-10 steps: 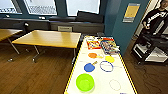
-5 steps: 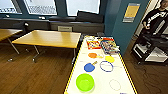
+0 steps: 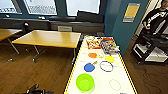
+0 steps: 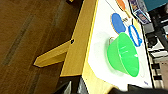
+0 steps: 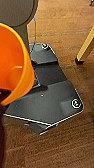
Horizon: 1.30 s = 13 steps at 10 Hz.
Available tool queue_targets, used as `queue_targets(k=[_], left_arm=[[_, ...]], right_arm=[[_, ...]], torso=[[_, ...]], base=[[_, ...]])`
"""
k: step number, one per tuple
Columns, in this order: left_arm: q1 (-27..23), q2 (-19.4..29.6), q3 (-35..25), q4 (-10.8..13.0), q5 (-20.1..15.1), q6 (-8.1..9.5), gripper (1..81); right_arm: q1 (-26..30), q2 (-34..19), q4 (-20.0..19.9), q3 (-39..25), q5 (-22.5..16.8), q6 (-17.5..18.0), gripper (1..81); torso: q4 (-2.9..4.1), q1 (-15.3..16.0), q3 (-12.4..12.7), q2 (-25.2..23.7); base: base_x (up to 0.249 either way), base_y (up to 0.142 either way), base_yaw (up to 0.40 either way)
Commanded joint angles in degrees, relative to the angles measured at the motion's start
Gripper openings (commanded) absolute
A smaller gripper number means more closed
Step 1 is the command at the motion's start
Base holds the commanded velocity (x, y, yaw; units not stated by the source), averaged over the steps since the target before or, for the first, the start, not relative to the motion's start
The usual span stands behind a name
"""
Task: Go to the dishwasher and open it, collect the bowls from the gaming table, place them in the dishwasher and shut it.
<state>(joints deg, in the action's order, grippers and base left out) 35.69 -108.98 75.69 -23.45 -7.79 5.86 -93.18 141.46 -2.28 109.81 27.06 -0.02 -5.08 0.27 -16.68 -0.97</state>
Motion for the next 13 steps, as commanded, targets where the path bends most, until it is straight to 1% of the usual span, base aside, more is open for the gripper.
queue_targets(k=[1, 2, 3, 4, 5, 6, 7, 8, 9, 10, 11, 13], left_arm=[[-9.63, -2.39, 5.61, -2.12, -10.40, 0.11, 81.1], [-10.68, -3.96, 7.70, -2.30, -11.10, 0.20, 81.1], [-11.65, -4.76, 9.48, -2.39, -12.07, 2.31, 81.1], [-12.17, -4.85, 11.05, -2.30, -12.07, 7.82, 81.1], [-12.96, -4.85, 11.93, -2.30, -12.07, 10.99, 81.1], [-14.20, -5.20, 13.60, -2.13, -12.16, 13.47, 81.1], [-16.03, -5.90, 15.10, -2.04, -13.64, 14.08, 81.1], [-17.53, -7.13, 15.80, -1.59, -15.23, 14.09, 81.1], [-18.41, -8.70, 16.42, -1.16, -15.50, 14.09, 81.1], [-18.60, -10.99, 17.29, 0.24, -15.94, 14.09, 81.1], [-18.68, -12.75, 17.83, 1.04, -15.94, 14.09, 81.1], [-18.68, -14.95, 17.91, 1.31, -15.94, 14.09, 81.1]], right_arm=[[0.93, -2.12, 1.49, -0.66, -3.33, 0.02, 1.0], [1.37, -2.12, 1.49, -0.75, -4.47, 0.02, 1.0], [1.64, -2.21, 1.49, -0.93, -4.74, -0.15, 1.0], [1.73, -2.04, 1.49, -1.19, -4.74, -0.24, 1.0], [1.98, -2.03, 1.58, -1.37, -4.83, -0.33, 1.0], [2.16, -2.21, 1.58, -1.80, -5.09, -0.24, 1.0], [2.51, -2.21, 1.58, -1.98, -5.70, -0.15, 1.0], [2.60, -2.21, 1.49, -1.98, -5.71, -0.15, 1.0], [2.78, -2.12, 1.40, -1.98, -5.79, -0.06, 1.0], [2.87, -2.03, 1.40, -1.72, -5.79, 0.02, 1.0], [3.13, -2.03, 1.31, -1.72, -6.32, 0.02, 1.0], [3.31, -1.77, 1.31, -1.19, -6.58, 0.02, 1.0]], torso=[[0.00, 0.00, 0.00, 0.00], [0.00, 0.00, 0.00, 0.00], [0.00, 0.02, 0.00, 0.02], [0.00, 0.02, -0.02, 0.02], [0.00, 0.02, -0.02, 0.02], [0.00, 0.02, -0.02, 0.02], [0.00, 0.02, -0.02, 0.02], [0.00, 0.02, -0.02, 0.02], [0.00, 0.02, -0.02, 0.02], [0.00, 0.02, -0.02, 0.02], [0.00, 0.02, -0.02, 0.02], [0.00, 0.05, -0.02, 0.02]], base=[[0.000, 0.000, 0.000], [0.000, 0.000, 0.000], [0.000, 0.000, 0.000], [0.000, 0.000, 0.000], [0.000, 0.000, 0.000], [0.000, 0.000, 0.000], [0.000, 0.000, 0.000], [0.000, 0.000, 0.000], [0.000, 0.000, 0.000], [0.000, 0.000, 0.000], [0.000, 0.000, 0.000], [0.000, 0.000, 0.000]])
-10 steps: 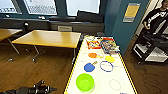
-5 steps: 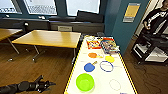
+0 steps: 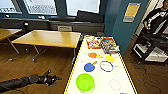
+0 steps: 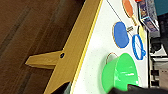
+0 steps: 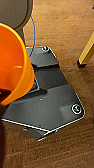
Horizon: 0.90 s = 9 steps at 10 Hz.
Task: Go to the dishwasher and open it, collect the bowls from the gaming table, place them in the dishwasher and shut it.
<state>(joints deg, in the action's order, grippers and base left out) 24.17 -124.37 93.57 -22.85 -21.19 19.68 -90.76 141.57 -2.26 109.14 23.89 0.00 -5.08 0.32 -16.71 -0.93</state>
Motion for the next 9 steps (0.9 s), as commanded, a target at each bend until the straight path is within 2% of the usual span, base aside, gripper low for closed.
queue_targets(k=[1, 3, 4, 5, 6, 9], left_arm=[[-7.16, -1.49, 0.47, 1.04, -2.54, 0.28, 81.1], [-7.08, -5.36, 0.91, 3.76, -2.54, 0.28, 81.1], [-7.16, -7.29, 1.70, 4.30, -2.46, 0.36, 81.1], [-7.16, -9.83, 4.06, 4.39, -2.46, 1.85, 81.1], [-7.16, -12.12, 6.17, 4.56, -2.54, 2.56, 81.1], [-7.26, -17.14, 10.04, 5.00, -2.98, 2.65, 81.1]], right_arm=[[1.14, -1.61, 1.29, -0.17, -3.42, 0.00, 1.0], [1.41, -1.35, 1.38, -0.08, -4.03, 0.00, 1.0], [1.41, -1.35, 1.38, 0.01, -4.03, 0.00, 1.0], [1.50, -1.35, 1.29, 0.01, -4.12, 0.00, 1.0], [1.41, -1.26, 1.38, 0.35, -4.12, 0.00, 1.0], [1.50, -1.17, 1.46, 0.53, -4.12, 0.00, 1.0]], torso=[[0.00, 0.00, 0.00, 0.00], [0.00, 0.00, 0.00, 0.00], [0.00, 0.00, 0.00, 0.00], [0.00, 0.00, 0.00, 0.00], [0.00, 0.02, 0.00, 0.00], [0.00, 0.02, -0.02, 0.00]], base=[[0.000, 0.000, 0.000], [0.000, 0.000, 0.000], [0.000, 0.000, 0.000], [0.000, 0.000, 0.000], [0.000, 0.000, 0.000], [0.000, 0.000, 0.000]])
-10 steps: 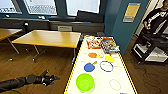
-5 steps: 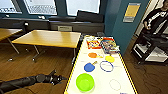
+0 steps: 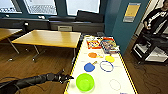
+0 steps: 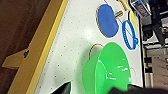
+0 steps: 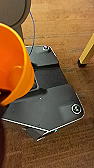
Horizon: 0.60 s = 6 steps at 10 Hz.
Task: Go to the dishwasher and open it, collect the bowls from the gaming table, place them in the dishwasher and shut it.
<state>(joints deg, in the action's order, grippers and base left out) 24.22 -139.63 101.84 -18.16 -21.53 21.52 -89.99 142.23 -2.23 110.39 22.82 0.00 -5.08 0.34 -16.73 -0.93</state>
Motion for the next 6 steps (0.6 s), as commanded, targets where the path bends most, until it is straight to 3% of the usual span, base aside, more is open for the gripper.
queue_targets(k=[1, 3, 6], left_arm=[[-7.13, -3.28, 3.62, 0.32, -2.99, 1.24, 81.1], [-6.95, -5.14, 6.27, 0.32, -3.43, 3.09, 81.1], [-6.16, -7.07, 8.38, 0.32, -3.43, 3.10, 81.1]], right_arm=[[0.73, -1.75, 1.44, -0.71, -3.05, 0.00, 1.0], [0.73, -1.74, 1.44, -0.45, -3.05, 0.00, 1.0], [0.82, -1.48, 1.53, -0.18, -3.05, 0.00, 1.0]], torso=[[0.00, 0.00, 0.00, 0.00], [0.00, 0.02, 0.00, 0.00], [0.00, 0.02, 0.00, 0.00]], base=[[0.000, 0.000, 0.000], [0.000, 0.000, 0.000], [0.000, 0.000, 0.000]])
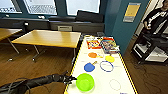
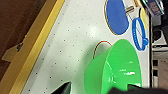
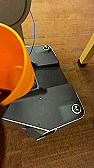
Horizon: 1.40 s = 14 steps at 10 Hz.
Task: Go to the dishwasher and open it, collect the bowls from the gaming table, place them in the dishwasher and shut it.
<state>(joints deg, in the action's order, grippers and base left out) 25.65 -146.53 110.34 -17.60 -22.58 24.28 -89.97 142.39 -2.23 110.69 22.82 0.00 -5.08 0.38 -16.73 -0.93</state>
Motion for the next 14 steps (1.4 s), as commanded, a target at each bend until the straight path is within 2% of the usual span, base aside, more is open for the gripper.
queue_targets(k=[1, 8, 10, 13, 14], left_arm=[[-7.23, -0.78, 0.67, -0.24, -2.47, 0.41, 81.1], [-4.69, -5.00, 5.15, 1.87, -3.87, 0.33, 81.1], [-3.90, -7.45, 6.81, 1.87, -4.14, 0.41, 81.1], [-1.61, -11.60, 10.07, 3.54, -4.67, 0.41, 81.1], [-1.26, -12.03, 9.82, 5.10, -5.02, 0.33, 1.0]], right_arm=[[0.79, -1.64, 1.53, -0.49, -3.05, 0.00, 1.0], [1.58, -1.64, 1.44, -0.31, -4.19, 0.08, 1.0], [1.76, -1.55, 1.44, -0.05, -4.36, 0.08, 1.0], [2.02, -0.77, 1.44, 1.44, -5.06, 0.09, 1.0], [2.46, -0.06, 1.00, 3.02, -6.38, 0.09, 1.0]], torso=[[0.00, 0.00, 0.00, 0.00], [0.00, 0.02, 0.00, 0.00], [0.00, 0.02, 0.00, 0.00], [0.00, 0.02, 0.00, 0.00], [0.00, 0.02, 0.00, 0.00]], base=[[0.000, 0.000, 0.000], [0.000, 0.000, 0.000], [0.000, 0.000, 0.000], [0.000, 0.000, 0.000], [0.000, 0.000, 0.000]])
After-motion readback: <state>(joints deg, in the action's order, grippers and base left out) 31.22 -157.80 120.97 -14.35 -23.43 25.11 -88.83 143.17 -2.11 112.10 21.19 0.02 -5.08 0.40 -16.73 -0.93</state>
